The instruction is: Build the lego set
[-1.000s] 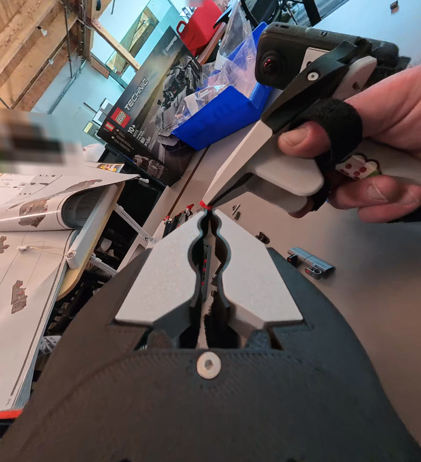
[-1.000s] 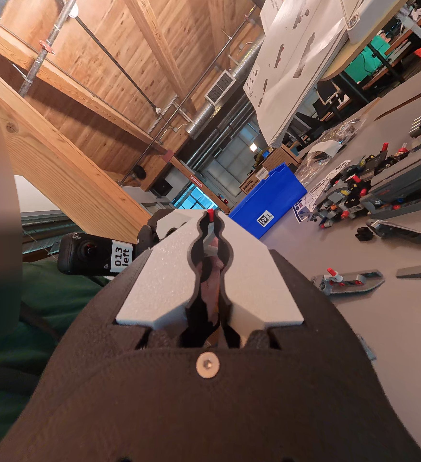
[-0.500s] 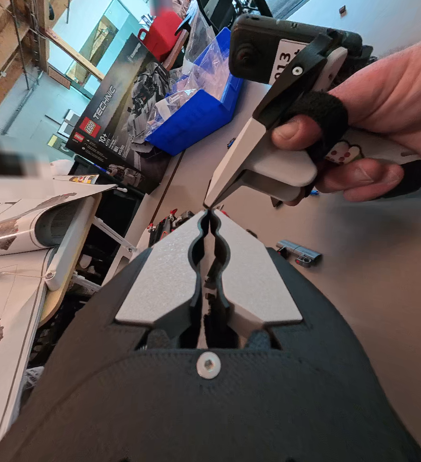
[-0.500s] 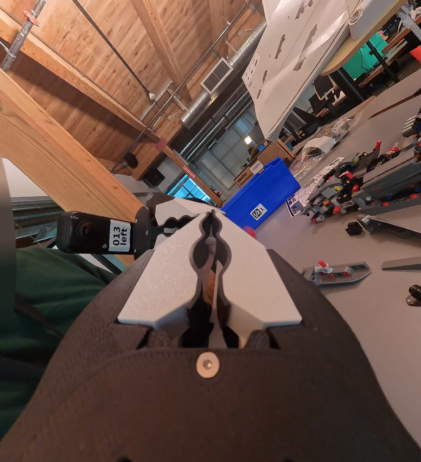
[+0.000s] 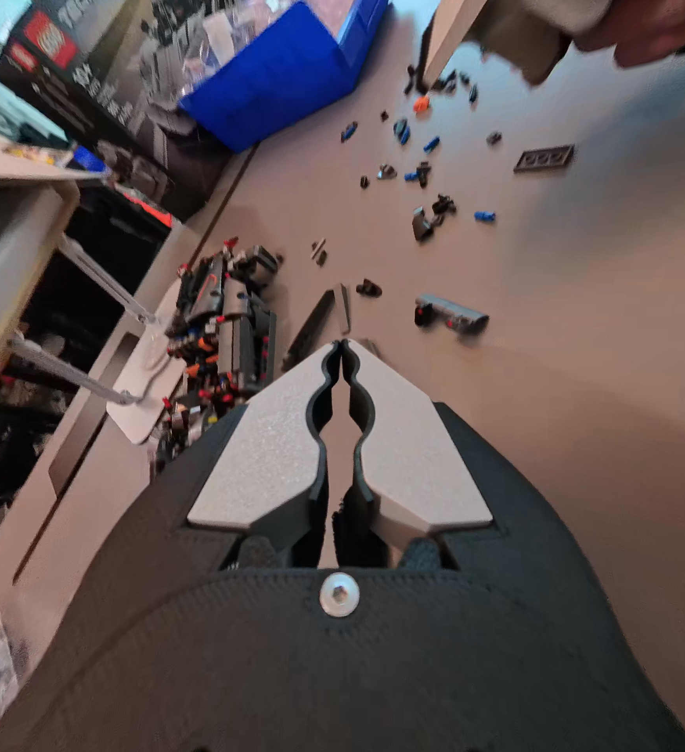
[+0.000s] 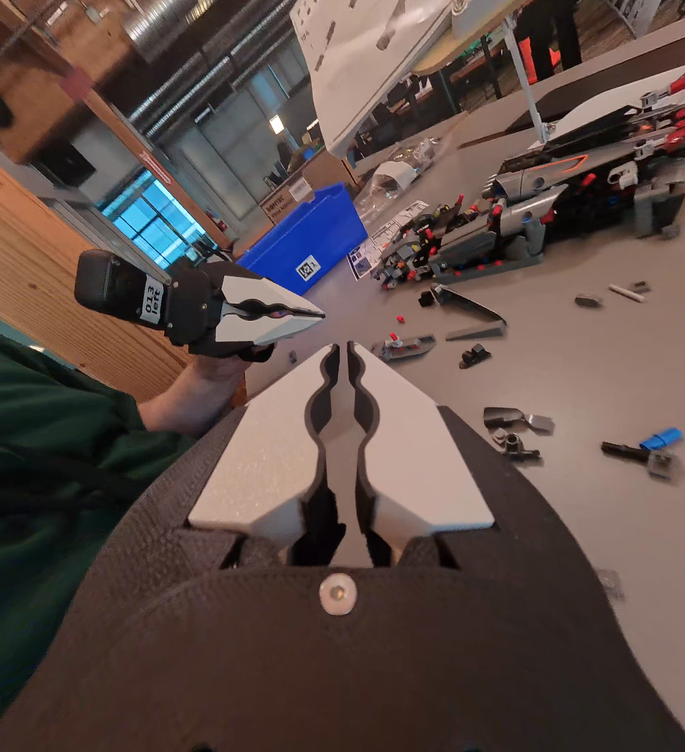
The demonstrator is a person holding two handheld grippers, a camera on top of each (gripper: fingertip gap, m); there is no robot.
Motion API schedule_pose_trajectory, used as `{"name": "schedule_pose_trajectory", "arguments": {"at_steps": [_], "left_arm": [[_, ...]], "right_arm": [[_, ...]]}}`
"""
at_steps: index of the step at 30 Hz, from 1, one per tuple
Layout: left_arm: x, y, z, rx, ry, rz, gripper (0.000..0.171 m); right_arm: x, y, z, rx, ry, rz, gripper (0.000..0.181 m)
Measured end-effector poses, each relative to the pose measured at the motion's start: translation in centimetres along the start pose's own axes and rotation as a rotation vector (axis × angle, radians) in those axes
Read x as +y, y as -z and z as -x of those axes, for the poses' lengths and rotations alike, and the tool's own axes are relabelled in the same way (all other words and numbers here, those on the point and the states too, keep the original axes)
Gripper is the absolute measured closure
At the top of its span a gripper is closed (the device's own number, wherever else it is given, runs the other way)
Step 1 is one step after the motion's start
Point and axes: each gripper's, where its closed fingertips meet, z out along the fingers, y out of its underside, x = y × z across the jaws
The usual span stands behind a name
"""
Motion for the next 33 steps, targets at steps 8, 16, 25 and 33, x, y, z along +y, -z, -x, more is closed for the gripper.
{"name": "schedule_pose_trajectory", "arguments": {"at_steps": [8,16,25,33], "left_arm": [[6.4,0.6,3.6,-0.031,0.091,0.206,0.158],[8.5,-4.4,3.8,0.093,0.068,0.315,0.150],[9.0,-6.2,3.3,0.165,0.210,0.361,0.155],[8.9,-6.6,3.4,0.168,0.259,0.366,0.160]], "right_arm": [[1.1,-1.7,0.4,-0.035,0.046,0.063,0.179],[0.9,-2.6,1.0,-0.027,0.102,0.075,0.180],[0.9,-2.6,0.5,-0.041,0.096,0.064,0.181],[0.8,-2.9,0.4,-0.060,0.096,0.060,0.181]]}}
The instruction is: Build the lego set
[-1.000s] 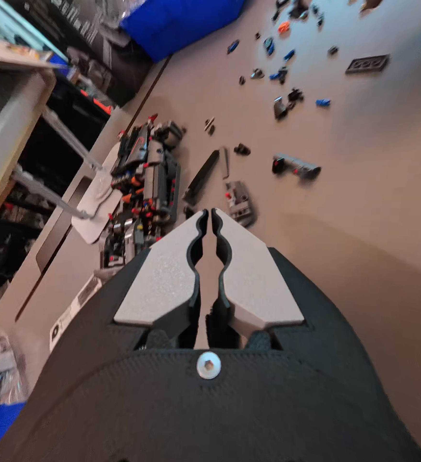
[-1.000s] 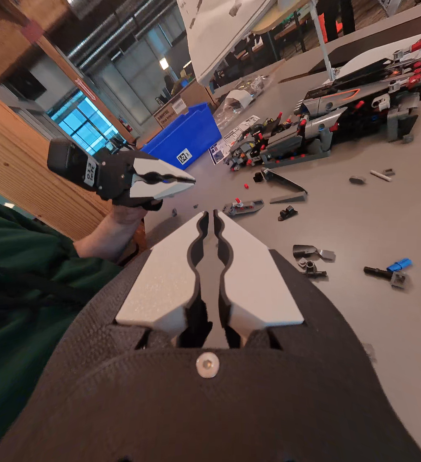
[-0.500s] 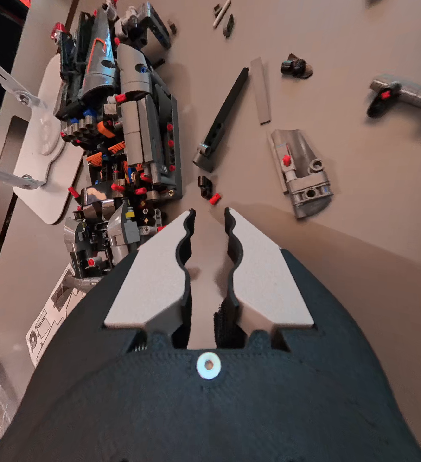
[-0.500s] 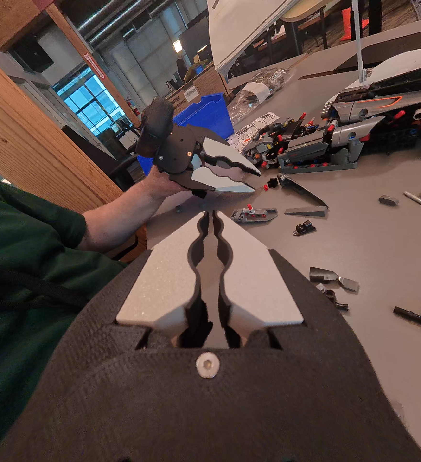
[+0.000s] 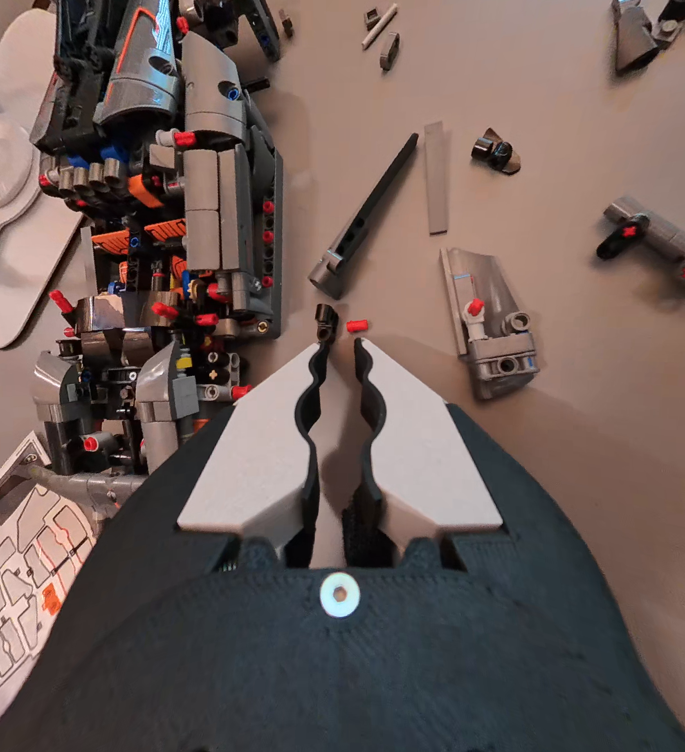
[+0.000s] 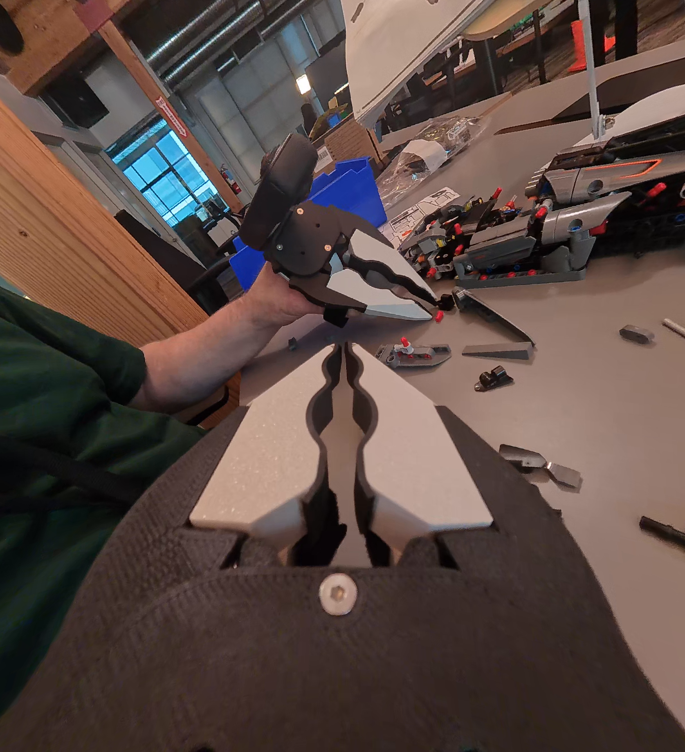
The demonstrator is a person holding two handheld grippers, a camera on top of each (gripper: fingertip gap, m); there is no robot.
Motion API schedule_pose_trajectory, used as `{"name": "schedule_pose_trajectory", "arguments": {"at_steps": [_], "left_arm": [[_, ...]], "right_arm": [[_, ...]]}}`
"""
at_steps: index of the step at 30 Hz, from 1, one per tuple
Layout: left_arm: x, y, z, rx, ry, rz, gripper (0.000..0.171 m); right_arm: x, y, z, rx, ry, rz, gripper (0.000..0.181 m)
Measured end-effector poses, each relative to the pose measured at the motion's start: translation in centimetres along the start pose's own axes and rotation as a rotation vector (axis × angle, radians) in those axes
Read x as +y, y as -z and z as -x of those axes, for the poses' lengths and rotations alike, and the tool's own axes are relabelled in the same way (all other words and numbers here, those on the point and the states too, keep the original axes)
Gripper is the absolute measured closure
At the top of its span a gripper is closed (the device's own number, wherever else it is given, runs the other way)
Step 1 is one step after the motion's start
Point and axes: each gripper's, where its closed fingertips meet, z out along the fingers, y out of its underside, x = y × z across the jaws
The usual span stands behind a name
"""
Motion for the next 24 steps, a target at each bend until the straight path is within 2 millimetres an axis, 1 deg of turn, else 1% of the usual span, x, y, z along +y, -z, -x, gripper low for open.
{"name": "schedule_pose_trajectory", "arguments": {"at_steps": [6,9,15,20,24], "left_arm": [[-0.4,-0.1,-0.7,0.016,-0.049,-0.007,0.159],[-0.7,-0.1,-0.5,0.016,-0.035,0.003,0.156],[-1.3,0.7,-1.1,0.040,0.019,-0.018,0.157],[-1.4,0.0,-1.5,0.041,0.078,0.008,0.156],[-1.2,-0.6,-1.1,0.007,0.097,0.029,0.155]], "right_arm": [[0.0,0.3,-0.2,0.008,0.002,-0.002,0.181],[0.1,0.3,-0.3,0.009,0.002,-0.001,0.181],[0.0,0.4,-0.4,0.013,0.007,-0.005,0.181],[-0.1,0.3,-0.5,0.005,0.008,-0.010,0.181],[-0.2,0.4,-0.6,0.002,0.012,-0.014,0.181]]}}
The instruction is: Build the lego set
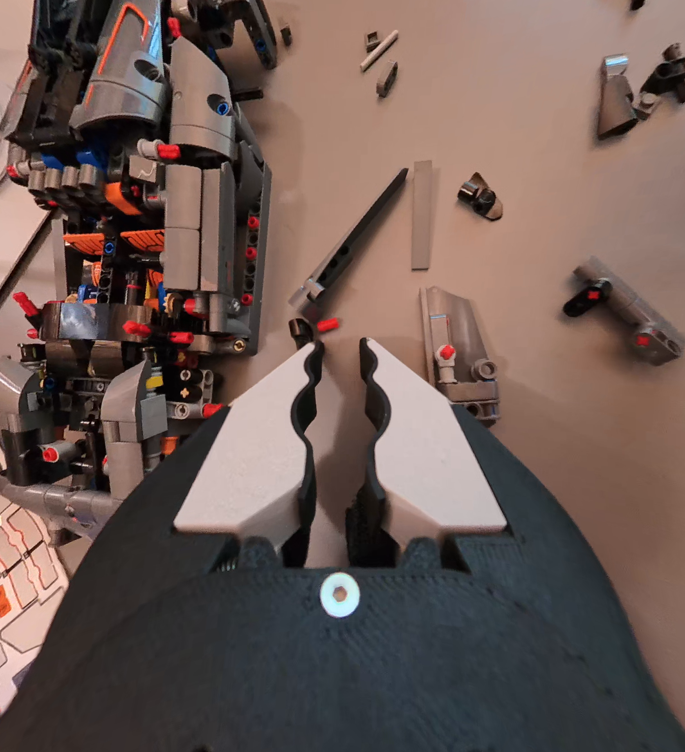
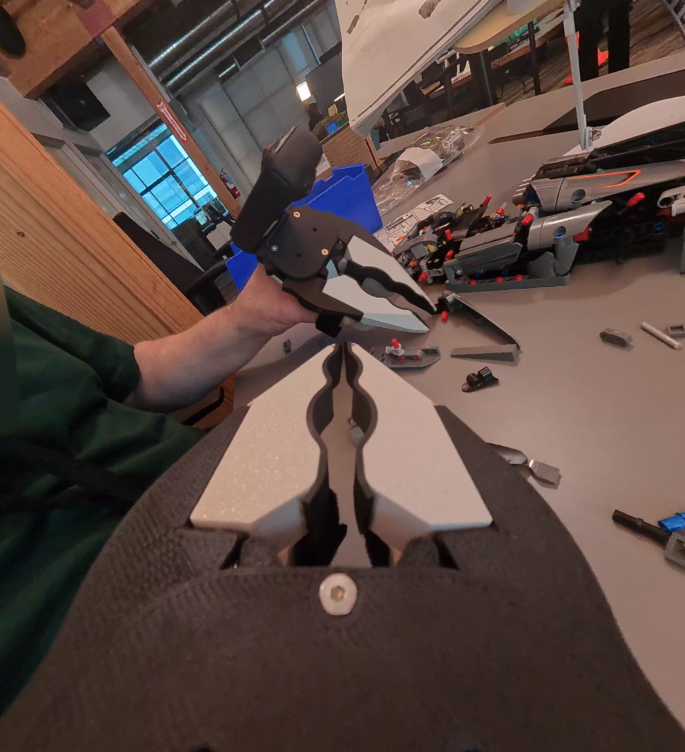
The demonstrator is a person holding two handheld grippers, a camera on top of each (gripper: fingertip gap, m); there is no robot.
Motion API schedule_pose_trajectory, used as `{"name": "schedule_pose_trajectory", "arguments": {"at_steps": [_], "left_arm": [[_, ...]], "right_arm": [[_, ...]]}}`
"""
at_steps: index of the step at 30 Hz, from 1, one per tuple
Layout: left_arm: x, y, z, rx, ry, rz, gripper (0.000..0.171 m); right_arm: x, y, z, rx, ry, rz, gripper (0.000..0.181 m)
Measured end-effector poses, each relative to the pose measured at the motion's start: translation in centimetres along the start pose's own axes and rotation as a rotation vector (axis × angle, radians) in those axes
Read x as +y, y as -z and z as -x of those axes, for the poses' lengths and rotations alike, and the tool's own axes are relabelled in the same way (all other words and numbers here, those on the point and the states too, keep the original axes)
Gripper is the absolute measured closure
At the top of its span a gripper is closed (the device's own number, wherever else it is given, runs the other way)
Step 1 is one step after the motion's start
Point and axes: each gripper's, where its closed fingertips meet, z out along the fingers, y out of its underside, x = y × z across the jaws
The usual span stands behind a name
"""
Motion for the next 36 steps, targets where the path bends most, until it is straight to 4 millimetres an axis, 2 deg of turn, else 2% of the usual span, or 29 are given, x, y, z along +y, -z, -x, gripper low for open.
{"name": "schedule_pose_trajectory", "arguments": {"at_steps": [8,12,18,28,32,36], "left_arm": [[-0.6,-0.5,-0.1,0.011,0.003,0.000,0.156],[-0.7,-0.7,0.5,0.005,0.013,0.011,0.153],[-0.9,-0.9,0.4,0.010,-0.009,0.021,0.162],[-0.8,-0.8,0.7,-0.021,-0.048,0.008,0.163],[-1.3,0.5,0.4,-0.036,-0.098,-0.058,0.163],[-3.4,3.5,-1.0,-0.076,-0.321,-0.187,0.164]], "right_arm": [[-0.1,0.2,-0.2,-0.012,0.002,-0.006,0.181],[-0.3,0.3,-0.3,-0.014,0.004,-0.013,0.181],[-0.3,0.4,-0.6,-0.016,0.003,-0.012,0.181],[-0.4,0.2,-0.9,0.003,0.022,0.003,0.181],[-0.8,-0.5,-1.1,0.024,0.031,0.011,0.180],[-1.3,-2.1,-1.0,0.021,0.028,0.049,0.177]]}}
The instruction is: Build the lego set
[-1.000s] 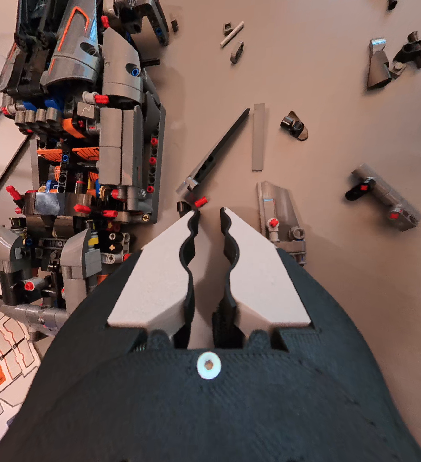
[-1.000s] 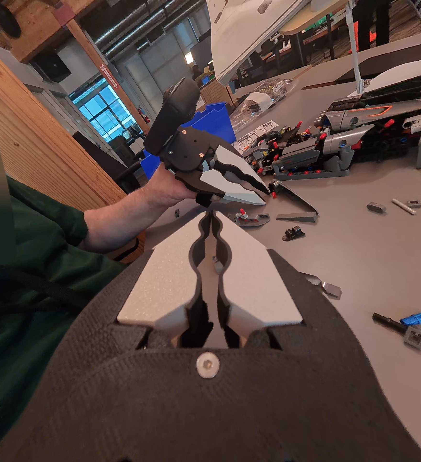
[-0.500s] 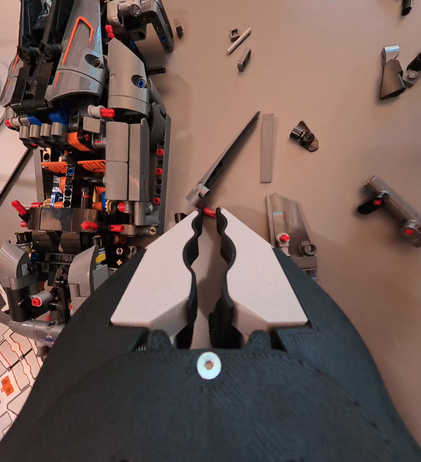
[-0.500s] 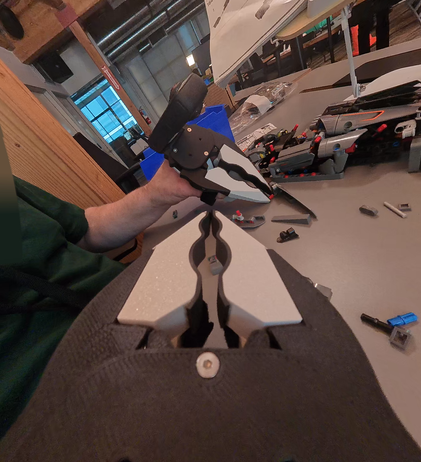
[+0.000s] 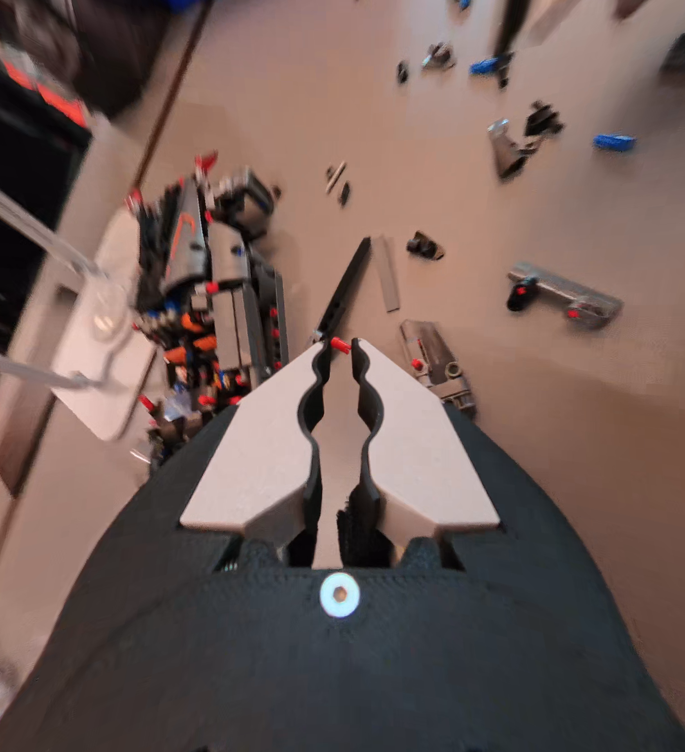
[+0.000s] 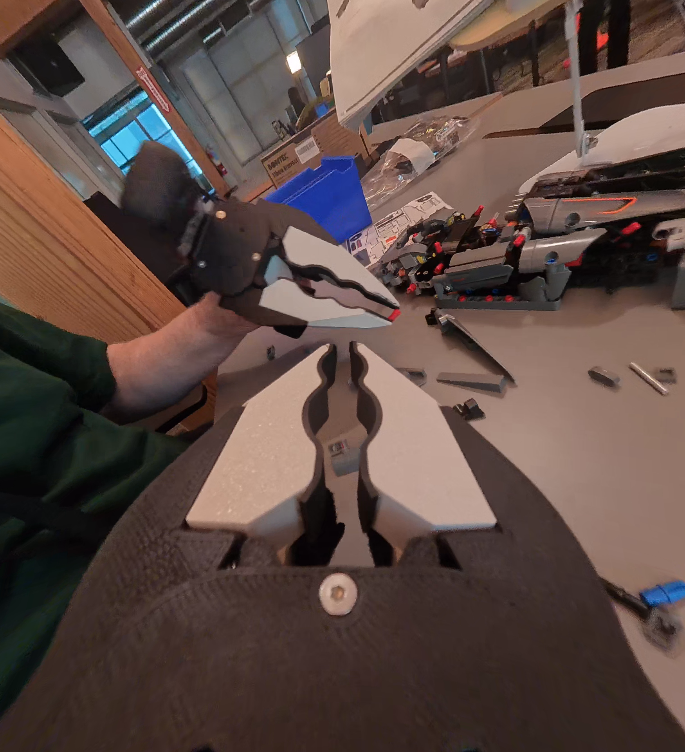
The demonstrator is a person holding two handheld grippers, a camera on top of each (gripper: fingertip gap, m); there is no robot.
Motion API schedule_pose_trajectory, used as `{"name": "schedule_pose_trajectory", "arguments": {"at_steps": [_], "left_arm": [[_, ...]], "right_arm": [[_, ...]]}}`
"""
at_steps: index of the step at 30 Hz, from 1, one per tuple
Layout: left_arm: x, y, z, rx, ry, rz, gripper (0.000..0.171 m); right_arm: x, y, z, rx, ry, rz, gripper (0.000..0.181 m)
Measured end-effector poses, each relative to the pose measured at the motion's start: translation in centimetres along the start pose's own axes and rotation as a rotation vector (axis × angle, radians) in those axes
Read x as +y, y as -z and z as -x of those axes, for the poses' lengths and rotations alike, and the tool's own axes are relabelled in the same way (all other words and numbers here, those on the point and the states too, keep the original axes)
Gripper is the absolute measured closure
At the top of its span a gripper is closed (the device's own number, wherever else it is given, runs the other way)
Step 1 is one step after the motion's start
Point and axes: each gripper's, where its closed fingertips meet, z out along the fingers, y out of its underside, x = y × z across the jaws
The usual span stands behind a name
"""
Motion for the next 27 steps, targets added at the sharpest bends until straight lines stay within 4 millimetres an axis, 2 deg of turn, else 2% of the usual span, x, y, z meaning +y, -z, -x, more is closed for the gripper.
{"name": "schedule_pose_trajectory", "arguments": {"at_steps": [4,7,15,27], "left_arm": [[-3.4,2.5,-1.4,-0.019,-0.231,-0.112,0.164],[-4.9,3.8,-2.1,-0.011,-0.339,-0.154,0.163],[-5.8,4.8,-2.4,0.020,-0.456,-0.195,0.164],[-6.1,5.0,-2.3,0.056,-0.486,-0.215,0.164]], "right_arm": [[-0.3,-2.2,0.3,-0.054,-0.029,0.055,0.175],[-0.4,-3.2,0.6,-0.143,-0.106,0.089,0.173],[-0.2,-4.5,1.3,-0.238,-0.148,0.189,0.171],[-0.5,-5.0,2.1,-0.345,-0.187,0.170,0.179]]}}
